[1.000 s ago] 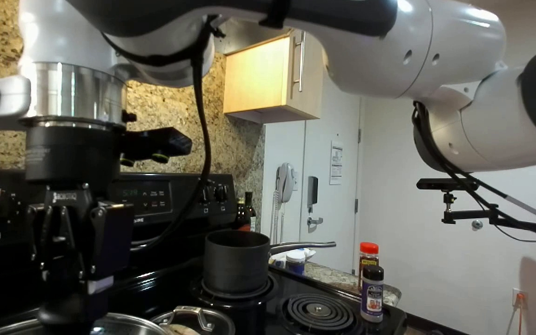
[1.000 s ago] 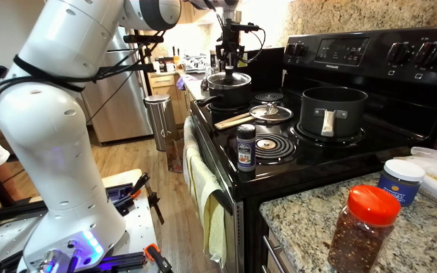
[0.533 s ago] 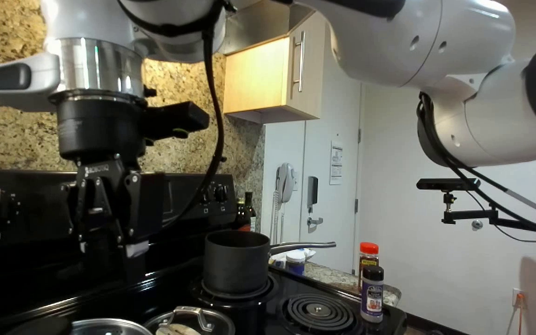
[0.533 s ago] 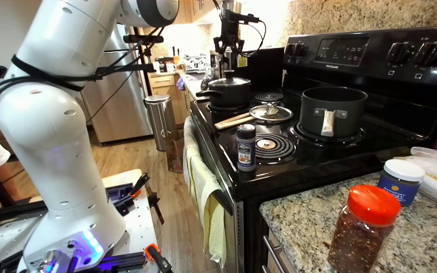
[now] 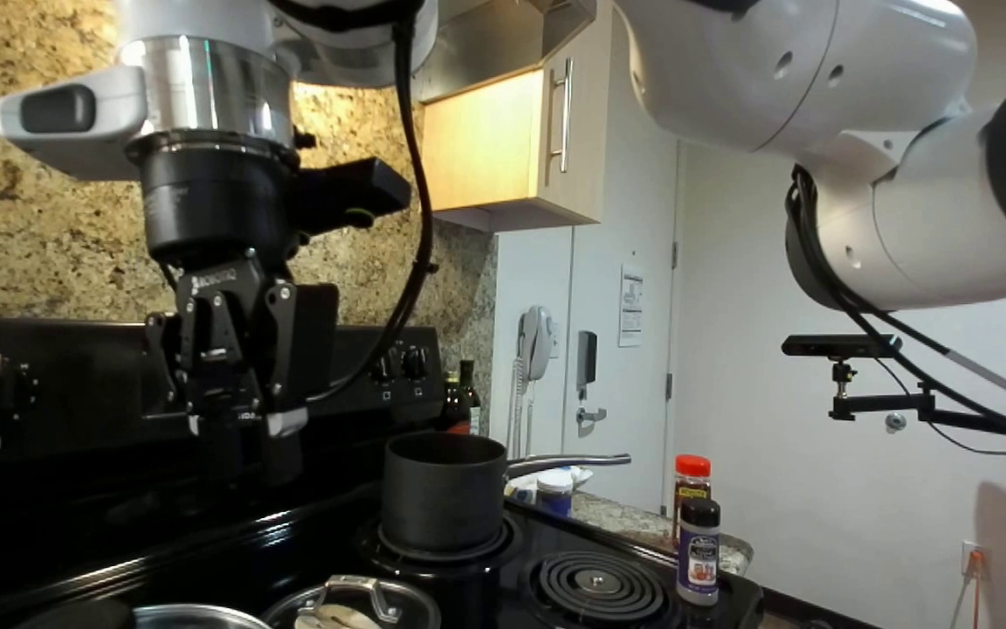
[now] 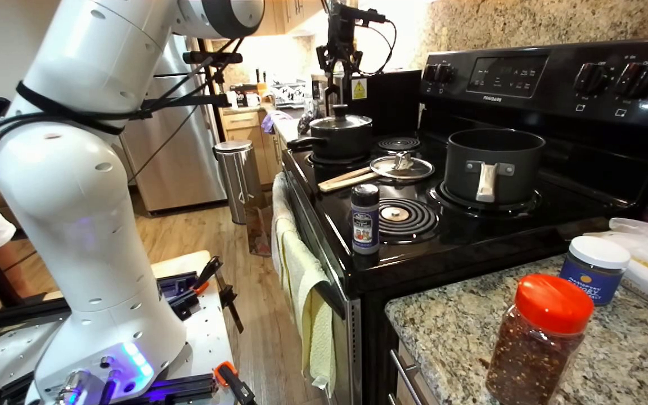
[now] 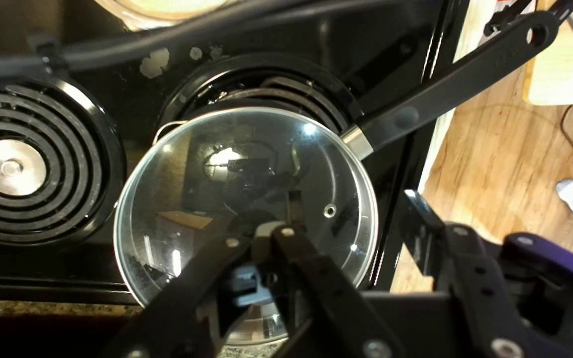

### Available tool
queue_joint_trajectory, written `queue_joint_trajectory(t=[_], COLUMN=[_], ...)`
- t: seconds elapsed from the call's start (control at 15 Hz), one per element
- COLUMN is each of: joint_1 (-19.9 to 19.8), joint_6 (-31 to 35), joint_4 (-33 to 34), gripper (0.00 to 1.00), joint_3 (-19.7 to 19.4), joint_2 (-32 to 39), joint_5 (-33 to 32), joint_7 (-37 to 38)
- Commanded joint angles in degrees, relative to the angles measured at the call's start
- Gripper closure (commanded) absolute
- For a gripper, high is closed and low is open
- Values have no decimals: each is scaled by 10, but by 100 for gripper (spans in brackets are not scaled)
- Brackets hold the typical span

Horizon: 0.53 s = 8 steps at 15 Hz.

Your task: Move the lid from the pot on the left to the stovetop

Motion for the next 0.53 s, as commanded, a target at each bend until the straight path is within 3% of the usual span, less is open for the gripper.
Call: queue_joint_trajectory(t=[0.0,0.2,0.27,0.47], joint_1=[2,0,-1,0], joint_6=[-12,0,0,0], joint_4=[8,2,2,2], gripper=[22,4,23,4], joint_3=[-11,-17,-19,-19], joint_2=[-6,-2,-3,0], joint_5=[-12,-3,-3,-3], joint_7=[11,3,3,3])
